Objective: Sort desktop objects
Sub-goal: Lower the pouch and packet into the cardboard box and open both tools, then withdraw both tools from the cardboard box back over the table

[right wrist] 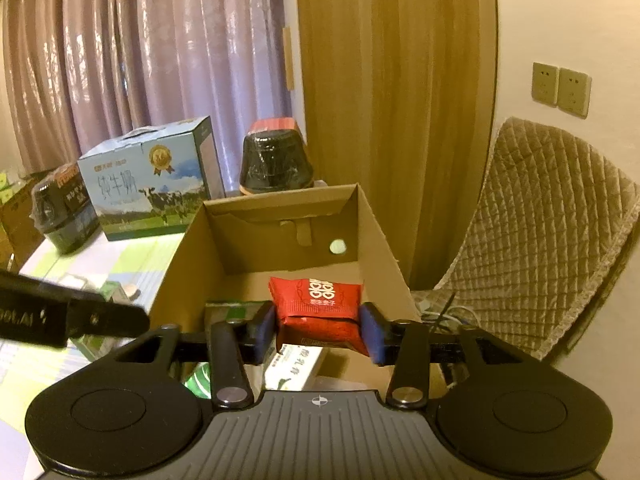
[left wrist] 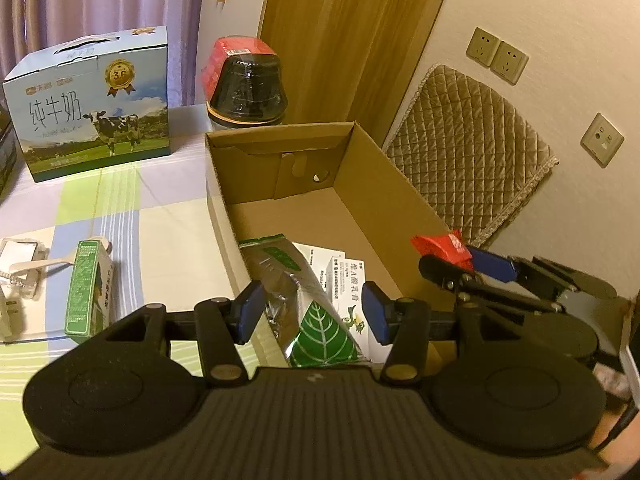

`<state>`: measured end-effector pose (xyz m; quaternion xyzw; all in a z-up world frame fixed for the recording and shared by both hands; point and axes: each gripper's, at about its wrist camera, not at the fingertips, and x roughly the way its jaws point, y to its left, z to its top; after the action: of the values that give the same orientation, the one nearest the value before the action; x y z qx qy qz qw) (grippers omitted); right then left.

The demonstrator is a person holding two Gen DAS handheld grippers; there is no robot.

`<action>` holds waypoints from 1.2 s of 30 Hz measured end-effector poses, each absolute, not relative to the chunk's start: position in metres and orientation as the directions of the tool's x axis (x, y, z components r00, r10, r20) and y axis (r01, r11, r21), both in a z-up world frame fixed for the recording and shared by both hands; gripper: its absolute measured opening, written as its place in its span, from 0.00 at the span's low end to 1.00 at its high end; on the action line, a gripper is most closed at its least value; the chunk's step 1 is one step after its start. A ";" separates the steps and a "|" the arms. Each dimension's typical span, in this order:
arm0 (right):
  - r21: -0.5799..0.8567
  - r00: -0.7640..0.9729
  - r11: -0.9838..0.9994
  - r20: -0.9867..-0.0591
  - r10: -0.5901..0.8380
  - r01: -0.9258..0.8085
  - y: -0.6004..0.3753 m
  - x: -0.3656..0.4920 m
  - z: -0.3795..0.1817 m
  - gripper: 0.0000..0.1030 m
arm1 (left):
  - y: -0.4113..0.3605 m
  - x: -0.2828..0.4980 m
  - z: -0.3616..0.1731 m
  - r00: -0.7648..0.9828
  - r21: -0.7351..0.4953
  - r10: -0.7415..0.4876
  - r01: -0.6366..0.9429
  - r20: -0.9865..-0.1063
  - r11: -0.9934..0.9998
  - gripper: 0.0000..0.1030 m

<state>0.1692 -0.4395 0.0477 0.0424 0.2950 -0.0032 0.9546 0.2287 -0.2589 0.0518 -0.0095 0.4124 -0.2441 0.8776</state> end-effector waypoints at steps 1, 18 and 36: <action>0.082 0.826 0.996 -0.563 0.018 0.035 -0.439 0.169 0.048 0.63 | -0.257 0.228 0.051 0.541 -0.217 -0.435 0.420 -0.720 0.881 0.47; 0.136 0.835 0.988 -0.551 0.013 0.074 -0.435 0.115 0.073 0.68 | -0.213 0.187 0.054 0.552 -0.200 -0.420 0.414 -0.721 0.888 0.58; 0.179 0.786 0.983 -0.600 0.148 -0.048 -0.349 0.028 0.058 0.93 | -0.120 0.110 0.052 0.603 -0.172 -0.356 0.342 -0.714 0.924 0.90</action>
<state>0.0284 -0.3494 0.0577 0.0772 0.3229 0.0520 0.9418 0.1100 -0.1203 0.0515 -0.0089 0.4008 -0.1947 0.8952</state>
